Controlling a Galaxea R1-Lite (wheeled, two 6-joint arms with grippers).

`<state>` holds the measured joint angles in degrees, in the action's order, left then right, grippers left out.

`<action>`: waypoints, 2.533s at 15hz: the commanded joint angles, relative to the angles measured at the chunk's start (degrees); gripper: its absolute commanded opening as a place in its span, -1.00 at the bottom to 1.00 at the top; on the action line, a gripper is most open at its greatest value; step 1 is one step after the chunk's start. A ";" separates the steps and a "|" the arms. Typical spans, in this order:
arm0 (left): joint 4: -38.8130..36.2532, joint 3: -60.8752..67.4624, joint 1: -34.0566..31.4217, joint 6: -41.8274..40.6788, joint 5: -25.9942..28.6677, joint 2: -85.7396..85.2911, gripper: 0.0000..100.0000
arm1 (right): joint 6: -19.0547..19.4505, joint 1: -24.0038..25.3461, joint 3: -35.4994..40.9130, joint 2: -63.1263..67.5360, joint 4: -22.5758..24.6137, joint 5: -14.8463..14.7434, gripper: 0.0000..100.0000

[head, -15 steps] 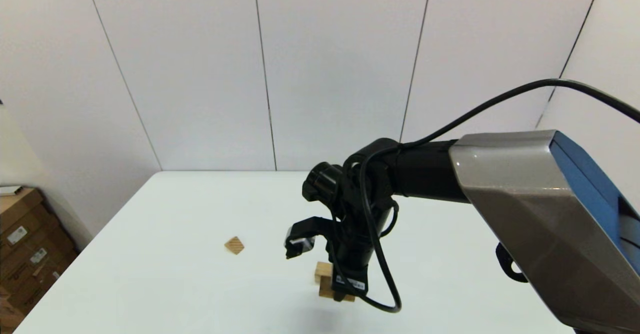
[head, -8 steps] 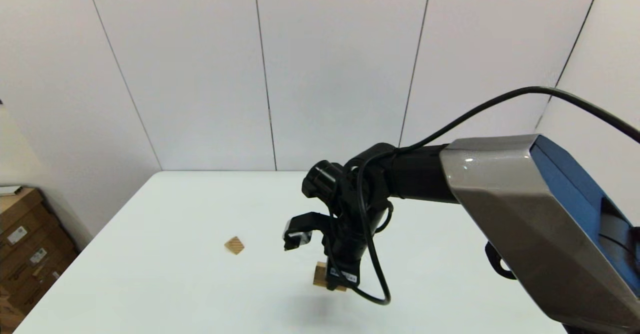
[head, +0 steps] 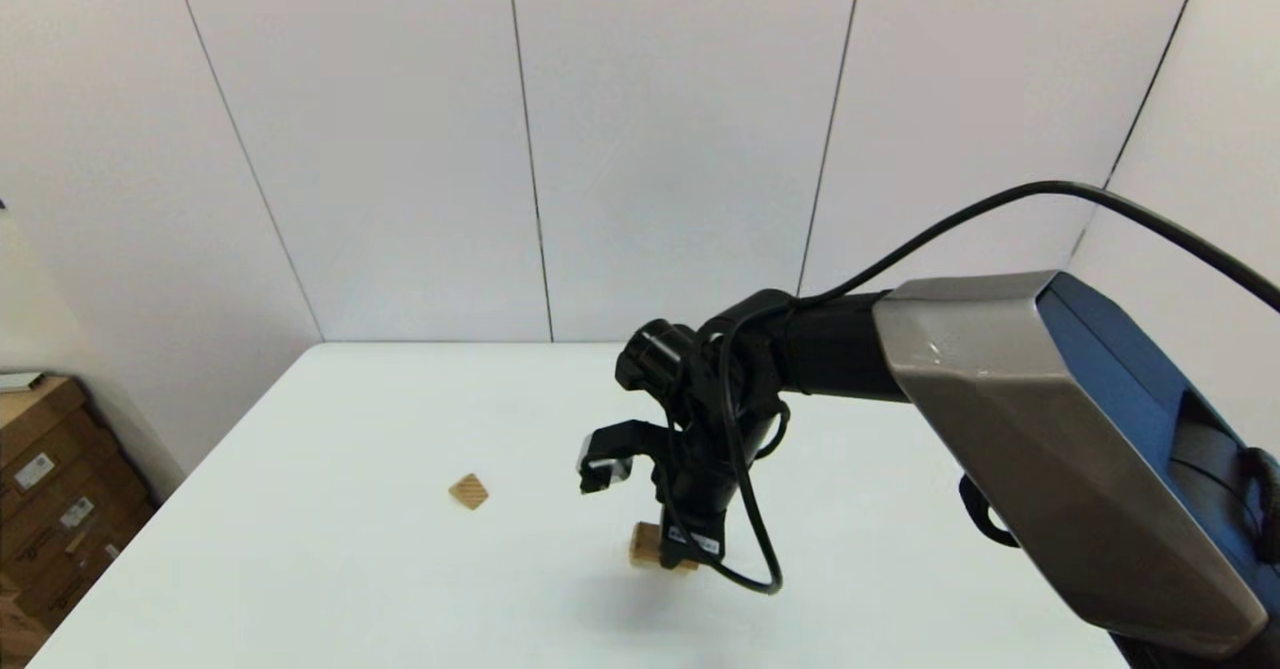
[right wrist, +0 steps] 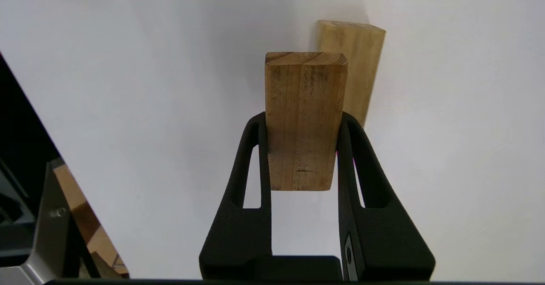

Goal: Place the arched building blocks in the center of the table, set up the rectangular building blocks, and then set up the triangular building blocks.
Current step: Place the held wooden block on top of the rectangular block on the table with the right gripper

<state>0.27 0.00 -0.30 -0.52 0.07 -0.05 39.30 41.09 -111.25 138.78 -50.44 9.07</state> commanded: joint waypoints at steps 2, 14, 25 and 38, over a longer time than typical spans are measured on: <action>0.00 0.00 -0.05 0.00 0.01 0.14 1.00 | 0.25 -0.40 -0.02 0.79 1.05 0.16 -1.00; 0.00 0.00 -0.05 0.00 0.01 0.05 1.00 | 0.25 -0.40 -0.02 2.20 4.13 -0.02 -1.00; 0.00 0.00 -0.05 0.00 0.01 0.14 1.00 | 1.13 -0.58 -0.02 2.20 4.13 -1.16 -1.00; 0.00 0.00 -0.05 0.00 0.01 0.05 1.00 | 1.57 -0.40 -0.02 2.46 4.83 -1.07 -1.00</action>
<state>0.24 0.00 -0.30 -0.52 0.10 -0.02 40.57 40.62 -111.25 141.15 -45.36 7.96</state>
